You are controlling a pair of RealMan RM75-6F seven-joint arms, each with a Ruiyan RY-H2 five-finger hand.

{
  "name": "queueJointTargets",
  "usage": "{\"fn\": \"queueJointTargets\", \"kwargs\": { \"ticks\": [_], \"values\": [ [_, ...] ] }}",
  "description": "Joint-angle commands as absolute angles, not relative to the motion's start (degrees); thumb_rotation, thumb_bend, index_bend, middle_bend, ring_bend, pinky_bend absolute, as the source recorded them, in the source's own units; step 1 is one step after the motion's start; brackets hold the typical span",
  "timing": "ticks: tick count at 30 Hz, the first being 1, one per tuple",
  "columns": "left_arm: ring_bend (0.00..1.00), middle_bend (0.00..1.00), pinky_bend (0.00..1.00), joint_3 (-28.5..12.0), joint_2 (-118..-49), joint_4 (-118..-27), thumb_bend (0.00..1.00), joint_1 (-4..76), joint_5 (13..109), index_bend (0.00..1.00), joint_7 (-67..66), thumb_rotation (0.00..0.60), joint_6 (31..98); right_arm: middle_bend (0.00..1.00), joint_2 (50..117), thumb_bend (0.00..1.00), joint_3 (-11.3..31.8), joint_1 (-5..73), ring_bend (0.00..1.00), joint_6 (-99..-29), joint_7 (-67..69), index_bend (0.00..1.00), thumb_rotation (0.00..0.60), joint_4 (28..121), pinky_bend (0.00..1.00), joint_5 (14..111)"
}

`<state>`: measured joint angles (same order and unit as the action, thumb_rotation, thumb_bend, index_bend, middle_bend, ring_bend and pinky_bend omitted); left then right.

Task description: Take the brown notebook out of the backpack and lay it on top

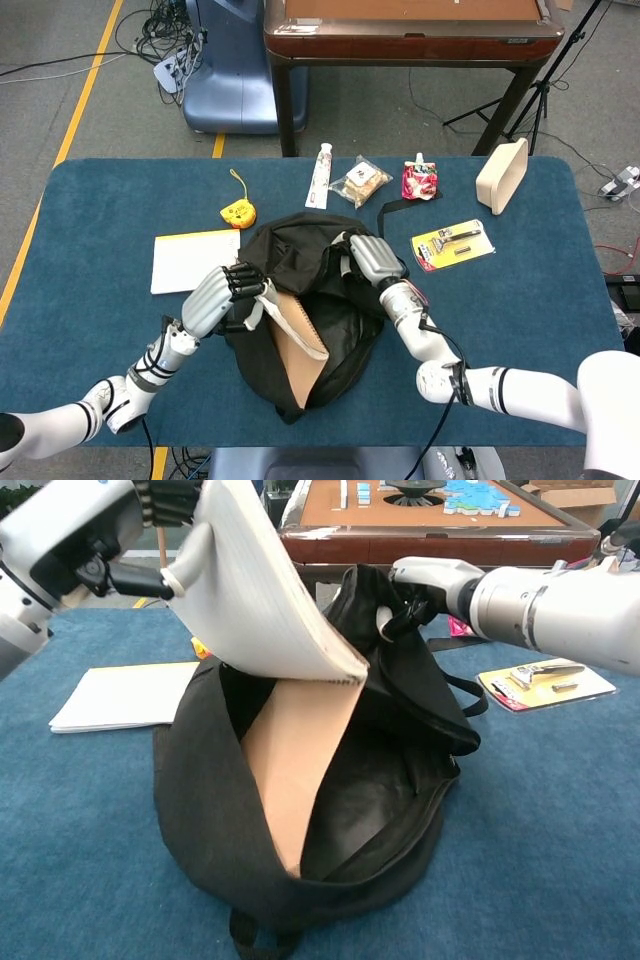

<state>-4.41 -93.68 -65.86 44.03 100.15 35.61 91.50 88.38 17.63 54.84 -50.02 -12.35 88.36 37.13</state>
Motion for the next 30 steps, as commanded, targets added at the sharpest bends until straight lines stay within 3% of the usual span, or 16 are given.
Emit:
{"fn": "queueJointTargets", "kwargs": {
  "ticks": [1, 17, 22, 25, 27, 30],
  "values": [
    [0.55, 0.64, 0.44, -5.71, -91.96, -67.99, 0.61, 43.54, 98.99, 0.57, 35.68, 0.600, 91.81, 0.29, 88.29, 0.89, 17.48, 54.85, 0.12, -49.75, -12.41, 0.62, 0.600, 88.53, 0.14, 37.29],
    [0.55, 0.64, 0.44, -12.83, -86.99, -71.62, 0.61, 41.73, 91.89, 0.58, 36.36, 0.600, 91.61, 0.29, 85.92, 0.89, 15.37, 53.71, 0.12, -49.28, -12.80, 0.59, 0.600, 92.21, 0.14, 40.49],
    [0.55, 0.64, 0.44, -14.49, -85.45, -72.00, 0.60, 41.21, 89.60, 0.57, 36.76, 0.600, 90.47, 0.26, 83.66, 0.87, 13.70, 52.82, 0.12, -48.62, -13.10, 0.53, 0.600, 95.04, 0.14, 43.03],
    [0.55, 0.64, 0.44, -15.18, -84.79, -71.62, 0.60, 41.10, 88.48, 0.57, 36.41, 0.600, 89.33, 0.19, 80.65, 0.73, 11.84, 52.44, 0.11, -47.18, -14.18, 0.37, 0.600, 98.43, 0.14, 44.98],
    [0.55, 0.64, 0.44, -15.55, -84.64, -71.30, 0.60, 41.10, 87.93, 0.57, 36.31, 0.600, 88.77, 0.11, 78.84, 0.53, 10.79, 52.25, 0.06, -47.02, -15.25, 0.19, 0.600, 100.63, 0.13, 46.19],
    [0.55, 0.64, 0.44, -15.99, -84.60, -70.66, 0.60, 41.21, 87.13, 0.57, 35.99, 0.600, 87.70, 0.05, 76.56, 0.32, 9.93, 51.12, 0.01, -48.41, -15.48, 0.03, 0.600, 104.37, 0.11, 48.86]
  ]
}}
